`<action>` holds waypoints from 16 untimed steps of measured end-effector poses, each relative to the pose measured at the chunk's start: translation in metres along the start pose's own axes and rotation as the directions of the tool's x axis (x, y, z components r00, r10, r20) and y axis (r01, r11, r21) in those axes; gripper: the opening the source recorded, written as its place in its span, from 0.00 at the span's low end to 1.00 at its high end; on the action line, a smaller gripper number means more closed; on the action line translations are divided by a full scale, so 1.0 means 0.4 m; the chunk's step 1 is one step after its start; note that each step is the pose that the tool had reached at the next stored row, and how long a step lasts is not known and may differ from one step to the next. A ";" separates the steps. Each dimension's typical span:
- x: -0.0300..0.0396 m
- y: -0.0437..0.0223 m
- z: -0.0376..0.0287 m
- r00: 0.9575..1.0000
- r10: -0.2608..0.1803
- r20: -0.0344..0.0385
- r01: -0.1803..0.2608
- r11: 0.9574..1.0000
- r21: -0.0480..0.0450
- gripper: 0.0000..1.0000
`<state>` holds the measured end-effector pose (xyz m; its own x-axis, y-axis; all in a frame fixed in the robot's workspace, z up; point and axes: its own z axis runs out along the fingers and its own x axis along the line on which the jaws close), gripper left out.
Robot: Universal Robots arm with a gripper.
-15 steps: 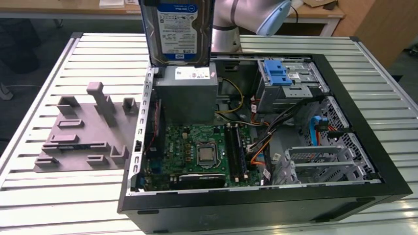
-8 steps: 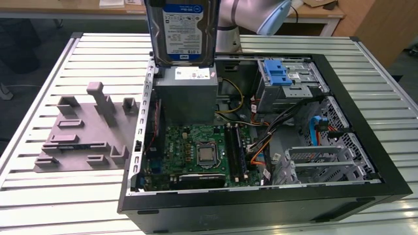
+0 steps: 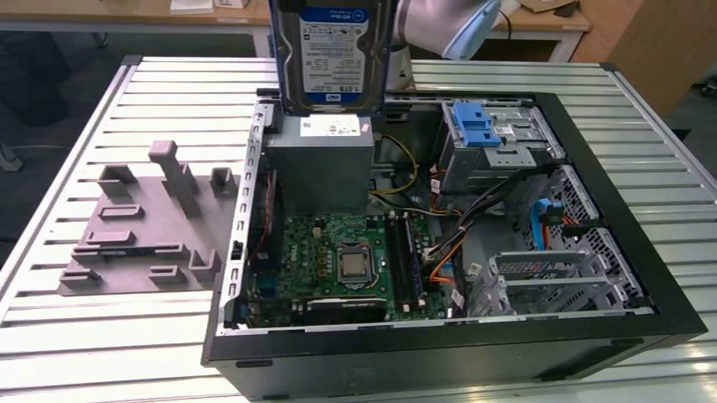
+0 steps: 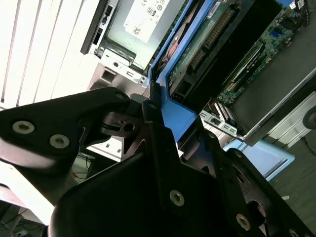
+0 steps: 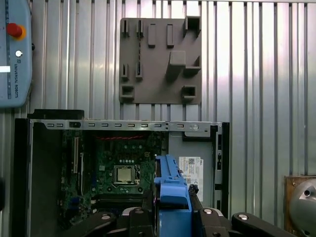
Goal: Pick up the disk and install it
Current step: 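Pick up the disk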
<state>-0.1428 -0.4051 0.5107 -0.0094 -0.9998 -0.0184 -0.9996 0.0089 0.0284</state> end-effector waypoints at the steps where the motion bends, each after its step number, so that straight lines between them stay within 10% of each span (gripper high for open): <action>1: 0.000 -0.002 0.000 1.000 0.000 0.000 0.000 1.000 0.000 0.36; 12: 0.037 -0.011 -0.001 1.000 0.000 0.000 0.000 1.000 0.000 0.36; 16: 0.040 -0.037 -0.002 1.000 0.000 0.000 0.000 1.000 0.000 0.36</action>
<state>-0.1281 -0.4212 0.5107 -0.0098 -0.9998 -0.0182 -0.9996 0.0093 0.0284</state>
